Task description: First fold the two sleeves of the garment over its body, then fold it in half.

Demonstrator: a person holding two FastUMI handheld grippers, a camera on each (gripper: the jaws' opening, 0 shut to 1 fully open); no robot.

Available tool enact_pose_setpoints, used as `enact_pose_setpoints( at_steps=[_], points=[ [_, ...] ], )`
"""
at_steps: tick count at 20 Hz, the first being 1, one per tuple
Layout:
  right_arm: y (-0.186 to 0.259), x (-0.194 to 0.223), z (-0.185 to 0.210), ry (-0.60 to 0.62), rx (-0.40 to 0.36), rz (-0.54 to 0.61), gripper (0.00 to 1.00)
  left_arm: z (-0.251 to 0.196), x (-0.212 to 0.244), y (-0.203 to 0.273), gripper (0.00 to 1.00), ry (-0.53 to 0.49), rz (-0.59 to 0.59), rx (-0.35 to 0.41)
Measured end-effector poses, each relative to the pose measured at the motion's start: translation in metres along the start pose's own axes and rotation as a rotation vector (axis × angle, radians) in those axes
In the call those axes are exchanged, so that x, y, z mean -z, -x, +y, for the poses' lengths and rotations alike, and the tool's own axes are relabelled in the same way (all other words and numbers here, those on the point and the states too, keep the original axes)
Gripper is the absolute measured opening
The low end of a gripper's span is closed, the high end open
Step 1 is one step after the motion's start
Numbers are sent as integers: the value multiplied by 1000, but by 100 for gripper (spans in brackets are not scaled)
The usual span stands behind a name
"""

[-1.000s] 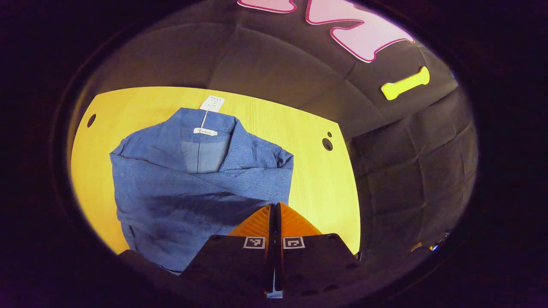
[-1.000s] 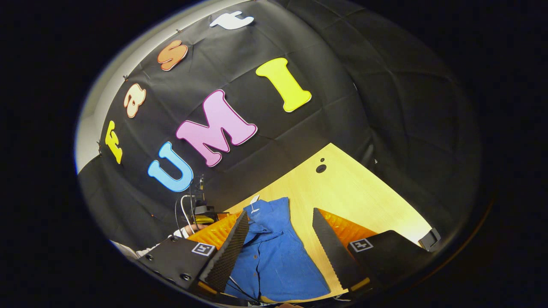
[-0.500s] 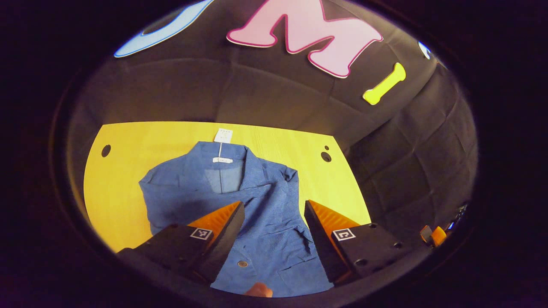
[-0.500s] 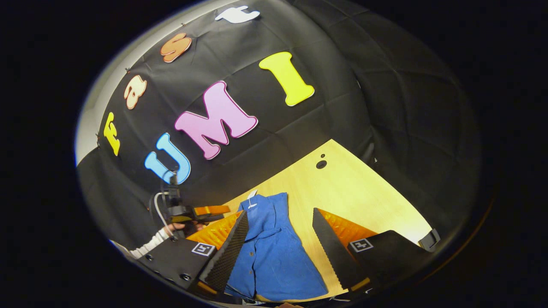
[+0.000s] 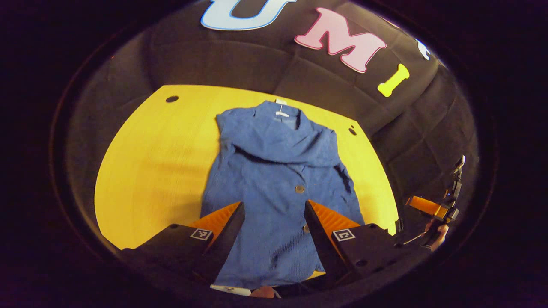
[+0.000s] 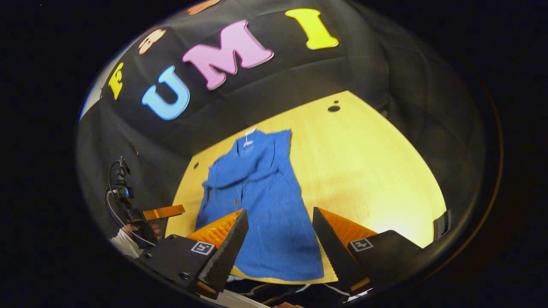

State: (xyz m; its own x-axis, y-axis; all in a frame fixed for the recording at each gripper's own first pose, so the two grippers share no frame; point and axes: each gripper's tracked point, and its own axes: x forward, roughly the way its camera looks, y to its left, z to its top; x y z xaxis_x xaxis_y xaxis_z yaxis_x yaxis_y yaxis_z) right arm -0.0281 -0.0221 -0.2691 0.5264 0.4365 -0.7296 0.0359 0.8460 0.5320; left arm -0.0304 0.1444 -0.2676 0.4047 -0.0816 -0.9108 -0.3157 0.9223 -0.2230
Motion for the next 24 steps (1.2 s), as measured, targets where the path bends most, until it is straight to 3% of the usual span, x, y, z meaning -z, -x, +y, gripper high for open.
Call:
enact_pose_setpoints(
  at_steps=[4,8,18,24],
  points=[
    [-11,58,1,80,-4,139,99,13,64,1,84,107,24,6],
    [-20,101,-4,50,21,237,99,30,96,-1,84,169,44,-2],
    [-19,148,-40,-16,176,362,99,82,113,-7,84,93,151,-218],
    [-20,161,-45,-4,190,408,99,101,125,-9,85,83,211,-270]
  ],
)
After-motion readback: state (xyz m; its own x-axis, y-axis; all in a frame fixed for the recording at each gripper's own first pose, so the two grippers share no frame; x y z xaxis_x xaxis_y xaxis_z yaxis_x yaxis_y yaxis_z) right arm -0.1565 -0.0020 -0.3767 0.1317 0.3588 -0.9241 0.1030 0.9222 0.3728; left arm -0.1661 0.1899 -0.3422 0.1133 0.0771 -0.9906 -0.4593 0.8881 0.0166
